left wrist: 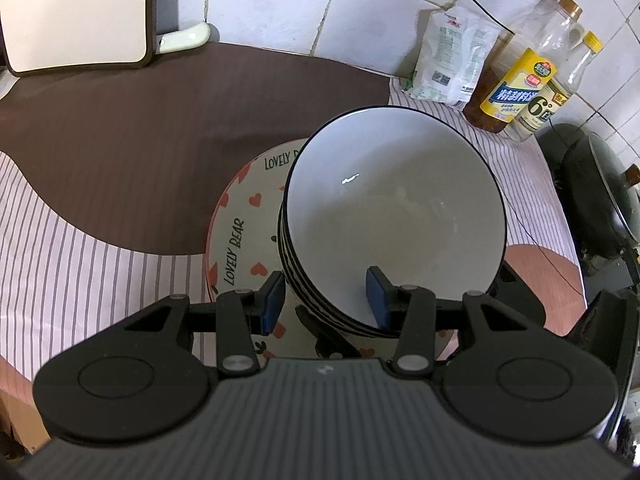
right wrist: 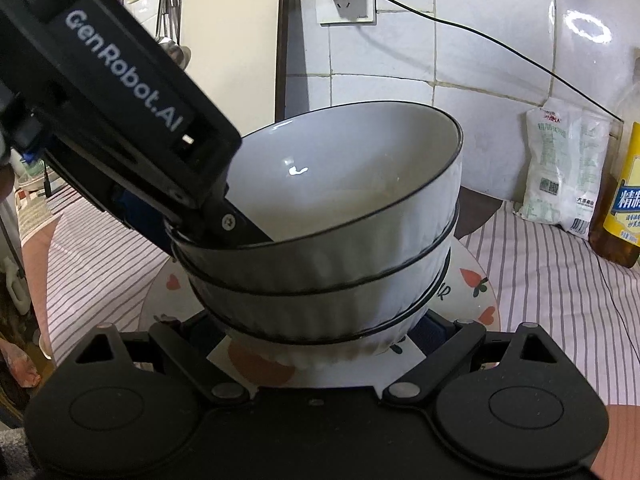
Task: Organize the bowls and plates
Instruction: 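Lower the bowl stack onto the pink-bunny plate with both grippers, then open both grippers to release the bowls on the plates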
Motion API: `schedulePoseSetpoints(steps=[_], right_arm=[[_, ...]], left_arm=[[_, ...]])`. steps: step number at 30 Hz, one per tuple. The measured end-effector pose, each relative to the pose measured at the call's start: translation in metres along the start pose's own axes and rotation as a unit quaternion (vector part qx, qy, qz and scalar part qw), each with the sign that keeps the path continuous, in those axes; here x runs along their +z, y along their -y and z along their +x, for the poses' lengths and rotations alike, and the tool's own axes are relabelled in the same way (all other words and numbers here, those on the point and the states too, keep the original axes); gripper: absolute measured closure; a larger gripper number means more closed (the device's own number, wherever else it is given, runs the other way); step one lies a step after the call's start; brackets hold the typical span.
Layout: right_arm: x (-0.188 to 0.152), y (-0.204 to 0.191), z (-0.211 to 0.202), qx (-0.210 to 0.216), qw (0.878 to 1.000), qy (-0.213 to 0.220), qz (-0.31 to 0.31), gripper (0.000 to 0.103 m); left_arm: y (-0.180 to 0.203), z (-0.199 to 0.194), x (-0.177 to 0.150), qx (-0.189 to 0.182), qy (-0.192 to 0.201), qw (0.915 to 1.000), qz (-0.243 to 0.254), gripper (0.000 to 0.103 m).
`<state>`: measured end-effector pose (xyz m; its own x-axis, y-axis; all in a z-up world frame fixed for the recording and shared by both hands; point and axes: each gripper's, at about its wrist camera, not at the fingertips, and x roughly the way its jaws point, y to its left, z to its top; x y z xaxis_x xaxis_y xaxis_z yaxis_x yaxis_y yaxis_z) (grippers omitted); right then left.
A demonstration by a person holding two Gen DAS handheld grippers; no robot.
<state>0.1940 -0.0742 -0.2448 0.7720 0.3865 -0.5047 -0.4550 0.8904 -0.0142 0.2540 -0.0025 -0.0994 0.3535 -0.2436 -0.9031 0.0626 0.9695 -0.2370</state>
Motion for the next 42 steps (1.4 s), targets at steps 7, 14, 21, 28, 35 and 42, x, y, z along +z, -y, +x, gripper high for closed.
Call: schedulePoseSetpoints(steps=[7, 14, 21, 28, 35, 42], right_arm=[[0.006, 0.003, 0.003, -0.001, 1.0, -0.01, 0.016, 0.006], [0.006, -0.012, -0.005, -0.039, 0.999, -0.02, -0.02, 0.006], [0.005, -0.021, -0.048, -0.049, 0.999, -0.02, -0.002, 0.006], [0.012, -0.023, -0.089, -0.079, 0.997, -0.008, 0.024, 0.006], [0.026, -0.014, -0.13, -0.085, 0.994, -0.024, 0.067, 0.006], [0.032, -0.013, -0.169, -0.124, 0.987, -0.023, 0.101, 0.006]], left_arm=[[0.001, 0.004, 0.003, 0.01, 0.002, 0.9999, -0.007, 0.061], [0.005, 0.001, 0.001, 0.024, 0.015, 0.9996, -0.008, 0.06], [0.018, -0.023, -0.005, 0.047, 0.053, 0.9974, 0.014, 0.05], [0.019, -0.062, -0.02, 0.051, 0.09, 0.9944, 0.02, 0.046], [0.02, -0.104, -0.038, 0.061, 0.114, 0.991, 0.033, 0.043], [0.024, -0.138, -0.059, 0.051, 0.144, 0.9879, 0.025, 0.039]])
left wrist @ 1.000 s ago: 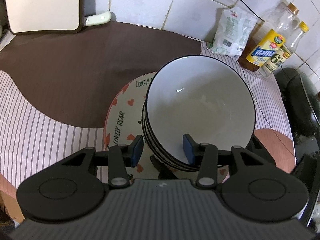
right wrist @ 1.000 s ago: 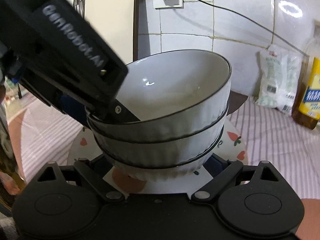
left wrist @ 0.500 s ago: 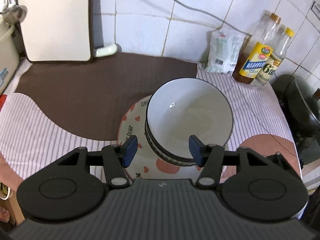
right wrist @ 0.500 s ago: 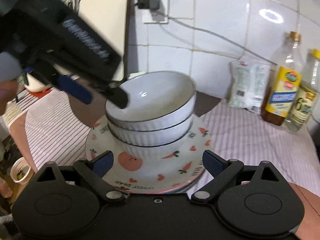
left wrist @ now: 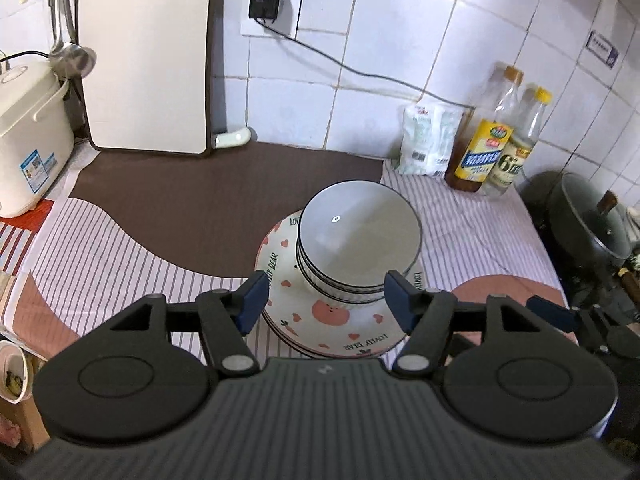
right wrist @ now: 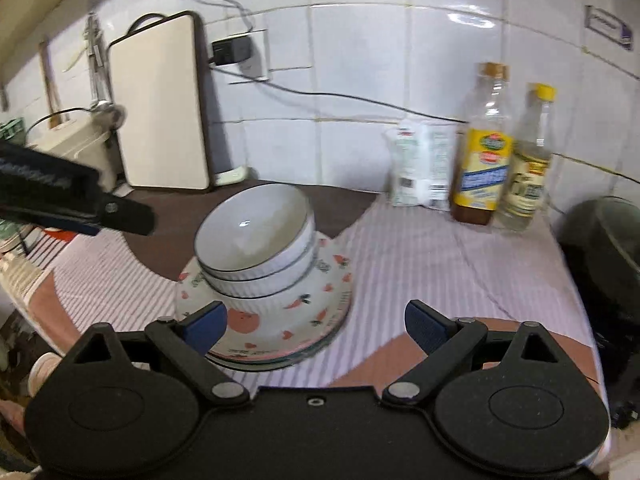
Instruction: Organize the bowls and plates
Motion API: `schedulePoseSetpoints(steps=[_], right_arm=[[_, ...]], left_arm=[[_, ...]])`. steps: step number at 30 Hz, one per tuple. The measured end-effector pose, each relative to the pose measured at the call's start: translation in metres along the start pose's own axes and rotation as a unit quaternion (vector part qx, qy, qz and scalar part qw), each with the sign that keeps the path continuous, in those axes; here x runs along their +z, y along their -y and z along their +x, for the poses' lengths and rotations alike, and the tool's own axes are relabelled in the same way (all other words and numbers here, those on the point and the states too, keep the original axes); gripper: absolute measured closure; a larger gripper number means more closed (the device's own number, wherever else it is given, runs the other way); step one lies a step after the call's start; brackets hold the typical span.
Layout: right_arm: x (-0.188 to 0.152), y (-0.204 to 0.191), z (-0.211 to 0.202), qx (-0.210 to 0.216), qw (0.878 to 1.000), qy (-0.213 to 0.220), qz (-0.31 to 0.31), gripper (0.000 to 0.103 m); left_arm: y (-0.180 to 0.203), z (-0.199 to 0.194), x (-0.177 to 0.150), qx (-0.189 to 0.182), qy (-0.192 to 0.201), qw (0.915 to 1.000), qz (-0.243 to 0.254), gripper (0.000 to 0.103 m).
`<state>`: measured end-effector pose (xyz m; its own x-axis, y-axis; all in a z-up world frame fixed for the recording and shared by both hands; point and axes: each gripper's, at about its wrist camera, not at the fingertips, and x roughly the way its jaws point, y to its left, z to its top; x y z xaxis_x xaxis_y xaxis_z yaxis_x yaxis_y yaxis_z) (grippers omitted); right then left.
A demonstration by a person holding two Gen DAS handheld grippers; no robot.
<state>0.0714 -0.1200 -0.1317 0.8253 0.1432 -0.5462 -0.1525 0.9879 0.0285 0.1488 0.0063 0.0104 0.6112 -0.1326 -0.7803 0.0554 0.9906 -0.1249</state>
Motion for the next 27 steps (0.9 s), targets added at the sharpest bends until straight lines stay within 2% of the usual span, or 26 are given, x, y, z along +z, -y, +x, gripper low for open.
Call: schedulePoseSetpoints(steps=[5, 10, 14, 16, 19, 24, 27], right_arm=[[-0.002, -0.001, -0.025, -0.017, 1.0, 0.005, -0.006, 0.006], [-0.002, -0.007, -0.049, -0.053, 0.998, 0.012, -0.017, 0.006], [0.001, -0.002, -0.063, -0.071, 0.997, 0.01, 0.0, 0.005], [0.002, 0.004, -0.068, -0.071, 0.997, 0.0, 0.022, 0.005], [0.001, 0.011, -0.076, -0.072, 0.996, -0.007, 0.044, 0.005], [-0.001, 0.012, -0.092, -0.078, 0.996, -0.004, 0.049, 0.005], [-0.002, 0.01, -0.099, -0.089, 0.995, -0.001, 0.046, 0.005]], left_arm=[[-0.001, -0.022, -0.012, 0.001, 0.0, 1.0, -0.001, 0.035], [0.001, -0.04, -0.021, -0.001, 0.009, 1.0, 0.003, 0.03], [0.004, -0.054, -0.027, 0.0, 0.02, 0.9997, 0.011, 0.026], [0.005, -0.058, -0.03, 0.005, 0.02, 0.9997, 0.011, 0.016], [0.007, -0.062, -0.034, 0.014, 0.022, 0.9994, 0.021, 0.015], [0.008, -0.063, -0.035, 0.015, 0.0, 0.9996, 0.023, 0.014], [0.013, -0.064, -0.037, 0.018, -0.002, 0.9987, 0.047, 0.014]])
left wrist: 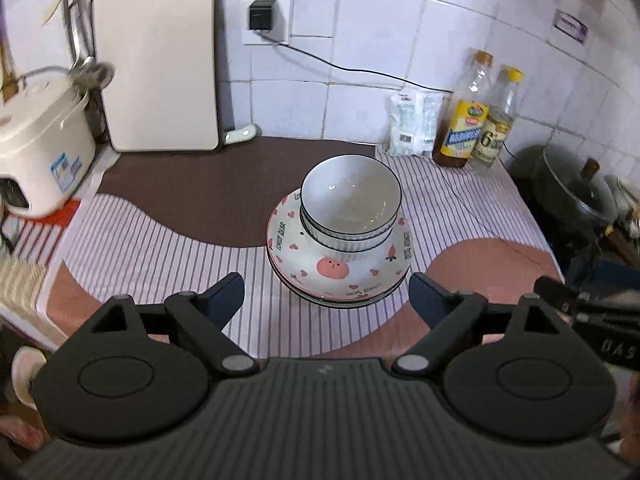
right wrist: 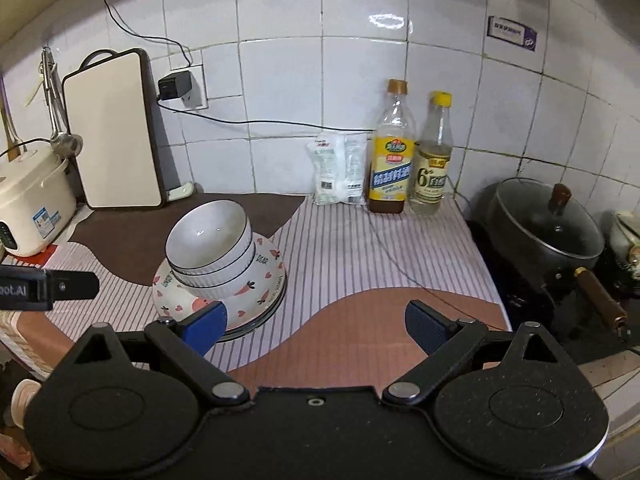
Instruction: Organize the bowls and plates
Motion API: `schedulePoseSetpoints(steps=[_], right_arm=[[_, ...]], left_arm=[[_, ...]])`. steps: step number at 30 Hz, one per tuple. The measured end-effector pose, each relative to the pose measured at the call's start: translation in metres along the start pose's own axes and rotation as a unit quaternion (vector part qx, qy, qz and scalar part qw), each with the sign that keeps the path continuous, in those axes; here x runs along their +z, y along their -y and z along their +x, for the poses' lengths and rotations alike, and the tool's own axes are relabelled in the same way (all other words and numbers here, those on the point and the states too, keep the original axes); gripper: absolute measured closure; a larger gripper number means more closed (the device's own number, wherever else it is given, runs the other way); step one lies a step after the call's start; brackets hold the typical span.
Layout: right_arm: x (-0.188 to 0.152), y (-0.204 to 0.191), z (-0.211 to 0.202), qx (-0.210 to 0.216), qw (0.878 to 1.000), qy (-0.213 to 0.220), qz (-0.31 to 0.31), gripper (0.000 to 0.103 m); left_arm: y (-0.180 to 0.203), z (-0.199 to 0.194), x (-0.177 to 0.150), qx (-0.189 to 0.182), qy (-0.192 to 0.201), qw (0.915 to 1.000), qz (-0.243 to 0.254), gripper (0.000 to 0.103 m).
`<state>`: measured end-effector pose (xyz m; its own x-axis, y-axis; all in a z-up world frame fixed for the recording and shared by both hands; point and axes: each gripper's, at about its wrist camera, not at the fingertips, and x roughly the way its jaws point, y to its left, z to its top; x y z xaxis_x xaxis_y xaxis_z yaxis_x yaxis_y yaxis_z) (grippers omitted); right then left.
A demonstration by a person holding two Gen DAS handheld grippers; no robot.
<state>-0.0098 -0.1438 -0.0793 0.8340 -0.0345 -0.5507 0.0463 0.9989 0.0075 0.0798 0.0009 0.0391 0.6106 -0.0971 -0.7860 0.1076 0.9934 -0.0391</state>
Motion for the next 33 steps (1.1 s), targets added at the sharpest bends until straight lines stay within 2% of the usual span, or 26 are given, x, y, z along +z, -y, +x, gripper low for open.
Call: schedulePoseSetpoints(steps=[4, 14, 20, 33], right_arm=[[-0.003, -0.004, -0.005, -0.029, 0.999, 0.017, -0.012, 0.005], [-0.007, -0.003, -0.01, -0.027, 0.999, 0.028, -0.01, 0.005], [-0.016, -0.006, -0.009, -0.051, 0.997, 0.046, -0.016, 0.005], [-0.028, 0.002, -0.014, -0.04, 0.998, 0.05, 0.004, 0.005]], left_arm=[[0.0, -0.002, -0.002, 0.014, 0.004, 0.9999, 0.009, 0.014], [-0.003, -0.008, -0.009, 0.023, 0.005, 0.9997, 0.011, 0.013], [-0.001, -0.008, -0.015, 0.04, 0.013, 0.9991, 0.0, 0.008], [0.011, -0.013, -0.031, 0.056, 0.043, 0.9973, 0.019, 0.008]])
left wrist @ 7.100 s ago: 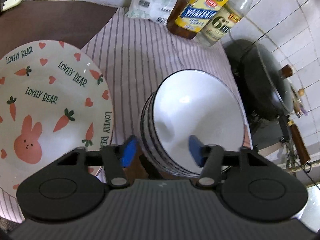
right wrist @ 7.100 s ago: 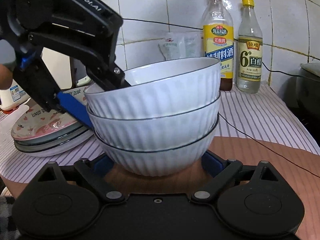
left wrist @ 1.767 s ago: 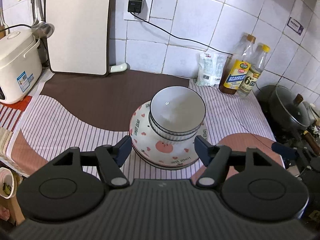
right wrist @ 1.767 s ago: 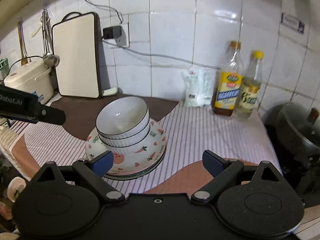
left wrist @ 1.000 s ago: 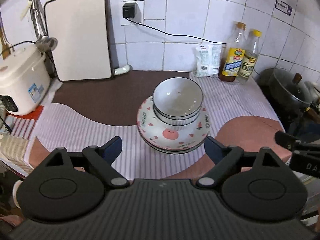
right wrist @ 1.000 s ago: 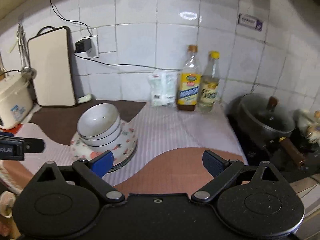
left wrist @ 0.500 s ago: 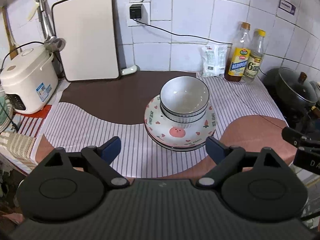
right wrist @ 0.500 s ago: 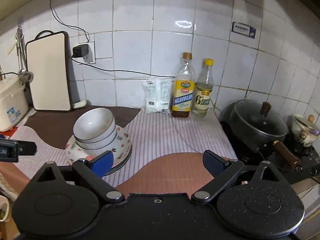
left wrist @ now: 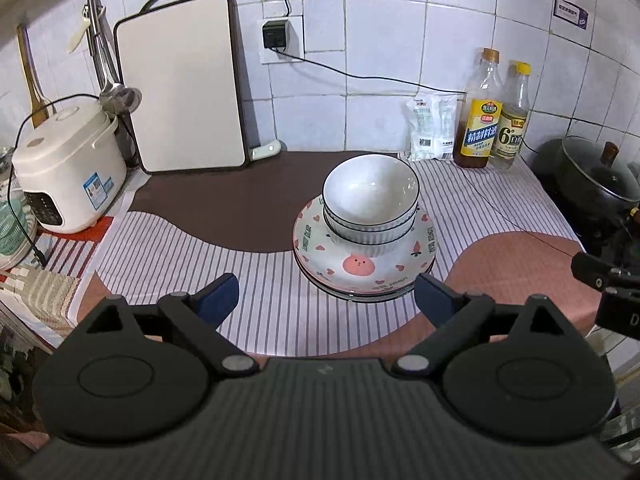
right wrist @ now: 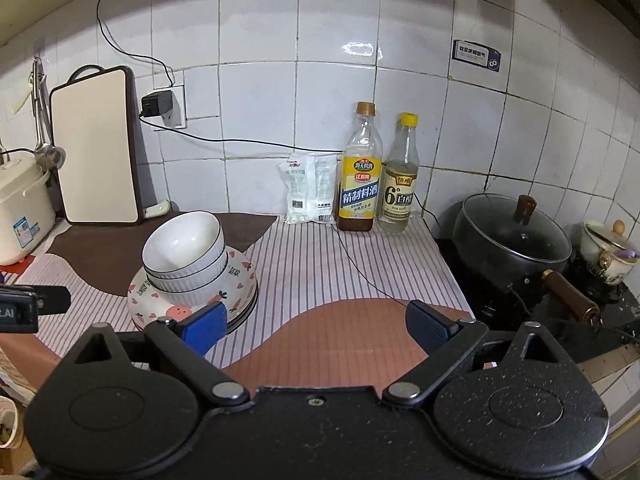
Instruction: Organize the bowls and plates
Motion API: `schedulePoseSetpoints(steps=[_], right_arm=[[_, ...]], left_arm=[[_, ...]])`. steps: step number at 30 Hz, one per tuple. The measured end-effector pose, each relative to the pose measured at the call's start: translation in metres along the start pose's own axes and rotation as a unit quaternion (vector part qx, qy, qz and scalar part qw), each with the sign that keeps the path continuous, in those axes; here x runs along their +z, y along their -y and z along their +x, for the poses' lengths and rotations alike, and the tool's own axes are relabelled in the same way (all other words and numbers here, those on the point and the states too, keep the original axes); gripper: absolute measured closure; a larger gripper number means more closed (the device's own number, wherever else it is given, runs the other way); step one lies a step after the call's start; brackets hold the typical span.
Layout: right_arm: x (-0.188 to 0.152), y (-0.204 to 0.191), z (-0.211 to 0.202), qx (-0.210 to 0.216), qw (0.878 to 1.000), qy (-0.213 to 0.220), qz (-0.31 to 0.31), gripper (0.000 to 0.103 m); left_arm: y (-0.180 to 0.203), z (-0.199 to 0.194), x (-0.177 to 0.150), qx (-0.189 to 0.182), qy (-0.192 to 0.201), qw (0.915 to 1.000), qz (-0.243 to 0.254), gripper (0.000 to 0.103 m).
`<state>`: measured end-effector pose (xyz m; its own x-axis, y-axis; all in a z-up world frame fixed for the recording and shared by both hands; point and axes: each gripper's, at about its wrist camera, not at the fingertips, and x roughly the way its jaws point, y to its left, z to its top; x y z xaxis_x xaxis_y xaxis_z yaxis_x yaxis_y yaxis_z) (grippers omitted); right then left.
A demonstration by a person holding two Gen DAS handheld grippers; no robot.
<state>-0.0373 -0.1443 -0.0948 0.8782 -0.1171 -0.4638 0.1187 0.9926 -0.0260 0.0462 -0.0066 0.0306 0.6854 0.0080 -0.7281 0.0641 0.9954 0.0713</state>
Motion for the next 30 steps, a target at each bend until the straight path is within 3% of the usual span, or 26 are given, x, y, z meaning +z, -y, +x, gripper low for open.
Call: schedulePoseSetpoints(steps=[8, 30], right_arm=[[-0.008, 0.002, -0.003, 0.021, 1.0, 0.005, 0.006, 0.005], [-0.012, 0.0, 0.003, -0.002, 1.0, -0.003, 0.003, 0.005]], left_arm=[[0.005, -0.002, -0.003, 0.001, 0.003, 1.0, 0.002, 0.008], [0.005, -0.004, -0.002, -0.023, 0.008, 0.9997, -0.003, 0.008]])
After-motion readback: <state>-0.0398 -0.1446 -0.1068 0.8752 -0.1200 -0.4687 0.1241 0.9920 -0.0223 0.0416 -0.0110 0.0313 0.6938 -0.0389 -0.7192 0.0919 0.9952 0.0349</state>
